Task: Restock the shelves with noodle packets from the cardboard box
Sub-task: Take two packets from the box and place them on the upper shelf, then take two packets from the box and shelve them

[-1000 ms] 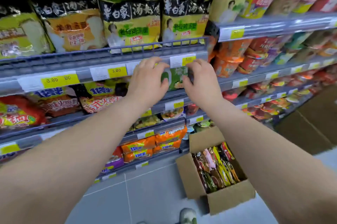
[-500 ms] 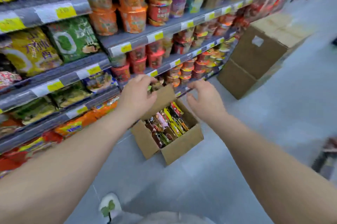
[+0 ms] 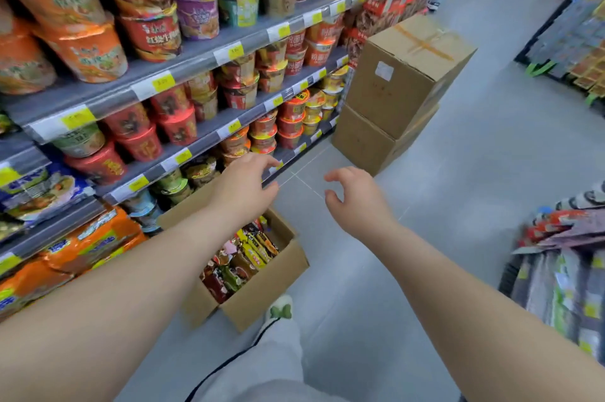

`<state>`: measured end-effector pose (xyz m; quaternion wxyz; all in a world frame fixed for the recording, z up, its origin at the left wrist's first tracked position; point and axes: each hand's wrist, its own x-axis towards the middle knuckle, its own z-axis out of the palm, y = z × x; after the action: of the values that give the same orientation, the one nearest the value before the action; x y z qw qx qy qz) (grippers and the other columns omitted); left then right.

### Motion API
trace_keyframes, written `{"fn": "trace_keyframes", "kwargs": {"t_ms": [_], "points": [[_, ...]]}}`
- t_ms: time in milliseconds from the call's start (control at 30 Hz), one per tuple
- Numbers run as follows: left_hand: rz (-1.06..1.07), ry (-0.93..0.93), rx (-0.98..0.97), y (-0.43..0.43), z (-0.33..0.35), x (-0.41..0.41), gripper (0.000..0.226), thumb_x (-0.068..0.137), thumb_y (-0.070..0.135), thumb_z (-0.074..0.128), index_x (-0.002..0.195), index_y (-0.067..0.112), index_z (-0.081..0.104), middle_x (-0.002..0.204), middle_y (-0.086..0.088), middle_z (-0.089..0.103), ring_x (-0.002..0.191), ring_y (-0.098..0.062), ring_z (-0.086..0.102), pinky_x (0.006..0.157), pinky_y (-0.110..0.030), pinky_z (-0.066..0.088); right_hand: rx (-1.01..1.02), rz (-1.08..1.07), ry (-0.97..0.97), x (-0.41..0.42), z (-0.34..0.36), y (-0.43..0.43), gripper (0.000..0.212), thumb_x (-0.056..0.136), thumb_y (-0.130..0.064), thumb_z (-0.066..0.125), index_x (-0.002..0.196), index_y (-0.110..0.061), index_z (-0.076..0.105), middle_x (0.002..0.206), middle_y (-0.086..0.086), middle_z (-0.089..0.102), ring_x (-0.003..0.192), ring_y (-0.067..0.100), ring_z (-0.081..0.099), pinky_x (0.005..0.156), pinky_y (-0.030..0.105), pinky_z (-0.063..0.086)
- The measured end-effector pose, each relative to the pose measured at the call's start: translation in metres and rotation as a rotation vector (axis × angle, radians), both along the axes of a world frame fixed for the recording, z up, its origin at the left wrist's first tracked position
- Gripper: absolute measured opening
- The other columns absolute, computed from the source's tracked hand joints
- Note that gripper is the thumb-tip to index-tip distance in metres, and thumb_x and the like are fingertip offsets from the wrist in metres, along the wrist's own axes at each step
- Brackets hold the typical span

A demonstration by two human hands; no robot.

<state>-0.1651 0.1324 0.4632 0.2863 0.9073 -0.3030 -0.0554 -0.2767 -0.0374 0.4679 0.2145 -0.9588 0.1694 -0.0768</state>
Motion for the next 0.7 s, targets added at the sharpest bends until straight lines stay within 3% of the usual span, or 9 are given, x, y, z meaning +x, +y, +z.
{"fn": "trace_keyframes", "kwargs": {"t_ms": [233, 433, 533, 700], "points": [[0.070, 0.090, -0.003, -0.077, -0.012, 0.105, 0.036, 0.088, 0.022, 0.058, 0.124, 0.019, 0.055, 0.122, -0.003, 0.055, 0.111, -0.019, 0.052, 0.092, -0.031, 0.041, -0.003, 0.109, 0.096, 0.123, -0.002, -0.066, 0.031, 0.091, -0.019, 0.052, 0.120, -0.012, 0.059, 0.120, 0.005, 0.060, 0.116, 0.021, 0.050, 0.094, 0.032, 0.041], [0.199, 0.130, 0.023, -0.092, -0.016, 0.172, 0.032, 0.086, 0.022, 0.060, 0.119, 0.020, 0.059, 0.114, -0.003, 0.059, 0.105, -0.023, 0.056, 0.088, -0.035, 0.046, -0.001, 0.241, 0.124, 0.212, 0.001, -0.096, 0.029, 0.088, -0.014, 0.054, 0.115, -0.010, 0.061, 0.112, 0.009, 0.060, 0.107, 0.027, 0.051, 0.085, 0.036, 0.045], [0.352, 0.142, 0.036, -0.090, -0.027, 0.195, 0.034, 0.085, 0.021, 0.061, 0.120, 0.018, 0.060, 0.116, -0.006, 0.060, 0.108, -0.026, 0.055, 0.089, -0.037, 0.046, 0.003, 0.401, 0.148, 0.264, -0.012, -0.104, 0.025, 0.088, -0.015, 0.057, 0.111, -0.006, 0.062, 0.106, 0.012, 0.061, 0.104, 0.030, 0.052, 0.079, 0.036, 0.045], [0.680, 0.211, 0.078, -0.086, -0.042, 0.211, 0.033, 0.086, 0.023, 0.062, 0.119, 0.019, 0.059, 0.114, -0.002, 0.060, 0.105, -0.021, 0.057, 0.087, -0.030, 0.044, -0.044, 0.720, 0.207, 0.347, -0.033, -0.102, 0.025, 0.087, -0.017, 0.057, 0.108, -0.004, 0.063, 0.108, 0.016, 0.062, 0.104, 0.033, 0.054, 0.087, 0.042, 0.046]]}}
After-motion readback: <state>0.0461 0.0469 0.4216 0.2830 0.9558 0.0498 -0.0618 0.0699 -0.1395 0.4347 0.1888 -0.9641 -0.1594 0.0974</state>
